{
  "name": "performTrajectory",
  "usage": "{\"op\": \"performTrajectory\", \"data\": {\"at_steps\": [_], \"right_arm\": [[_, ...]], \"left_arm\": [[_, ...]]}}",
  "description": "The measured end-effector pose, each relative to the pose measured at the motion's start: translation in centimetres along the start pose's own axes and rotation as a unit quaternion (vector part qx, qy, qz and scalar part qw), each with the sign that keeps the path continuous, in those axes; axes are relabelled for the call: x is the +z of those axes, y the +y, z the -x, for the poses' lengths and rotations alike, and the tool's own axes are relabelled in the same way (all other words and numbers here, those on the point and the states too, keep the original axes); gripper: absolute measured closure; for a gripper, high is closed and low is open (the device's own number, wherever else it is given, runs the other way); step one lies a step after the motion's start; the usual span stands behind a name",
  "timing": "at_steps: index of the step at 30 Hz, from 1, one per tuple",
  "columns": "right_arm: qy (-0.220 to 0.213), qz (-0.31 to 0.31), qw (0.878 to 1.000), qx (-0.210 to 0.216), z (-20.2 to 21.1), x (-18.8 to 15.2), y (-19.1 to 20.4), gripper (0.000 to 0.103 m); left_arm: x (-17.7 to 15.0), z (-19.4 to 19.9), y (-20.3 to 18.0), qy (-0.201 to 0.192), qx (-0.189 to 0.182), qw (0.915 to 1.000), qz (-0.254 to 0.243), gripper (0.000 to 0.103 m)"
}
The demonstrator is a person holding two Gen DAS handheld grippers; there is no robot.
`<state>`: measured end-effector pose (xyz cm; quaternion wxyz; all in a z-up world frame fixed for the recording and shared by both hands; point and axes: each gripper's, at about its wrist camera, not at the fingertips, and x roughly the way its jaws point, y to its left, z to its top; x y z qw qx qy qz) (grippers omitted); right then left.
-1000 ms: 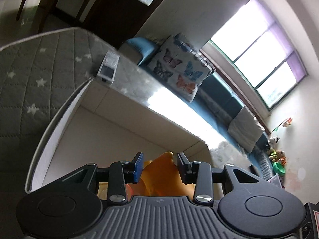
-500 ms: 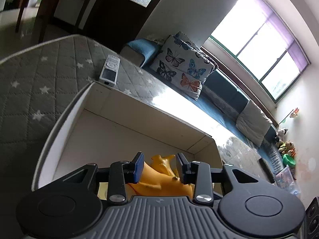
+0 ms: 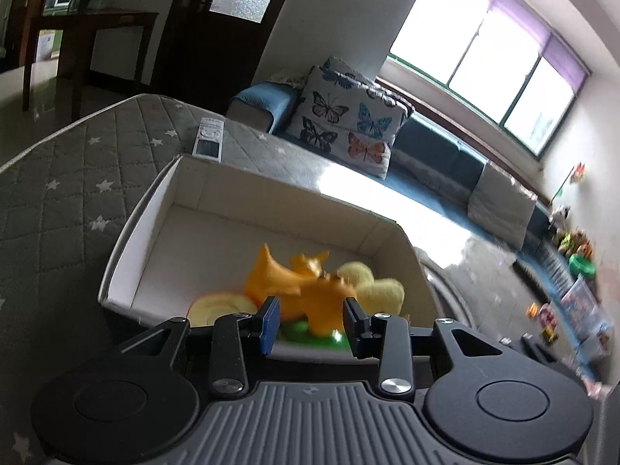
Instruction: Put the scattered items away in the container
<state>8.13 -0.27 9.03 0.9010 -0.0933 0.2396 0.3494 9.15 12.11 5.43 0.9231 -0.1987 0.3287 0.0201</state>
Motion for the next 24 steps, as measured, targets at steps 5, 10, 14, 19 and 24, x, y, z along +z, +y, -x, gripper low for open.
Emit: {"op": "performTrajectory", "data": {"at_steps": [5,10,14,19,24], "right_arm": [[0.007,-0.023,1.0,-0.004,1.0,-1.2,0.3,0.0],[0.015,-0.045,0.999,-0.009,1.9,-2.3,0.5,0.0],[0.014,-0.049,0.998,-0.025,2.5,-3.2,1.3,0.0],[0.02,-0.072,0.997,-0.029,3.0,-4.4,1.6,0.0],[0.029,-0.08,0.996,-0.041,3.3,-5.4,2.2,0.0]], "left_arm": [[-1.8,1.0,-0.8,0.004,0.014,0.9995,-0.026,0.065],[-3.5,1.8,-1.2,0.004,0.028,0.999,-0.035,0.065],[-4.9,2.2,-1.2,0.006,0.034,0.9988,-0.035,0.066],[-6.4,2.6,-1.0,0.01,0.043,0.998,-0.045,0.066],[-7.5,2.7,-0.8,0.013,0.057,0.997,-0.051,0.066]]}}
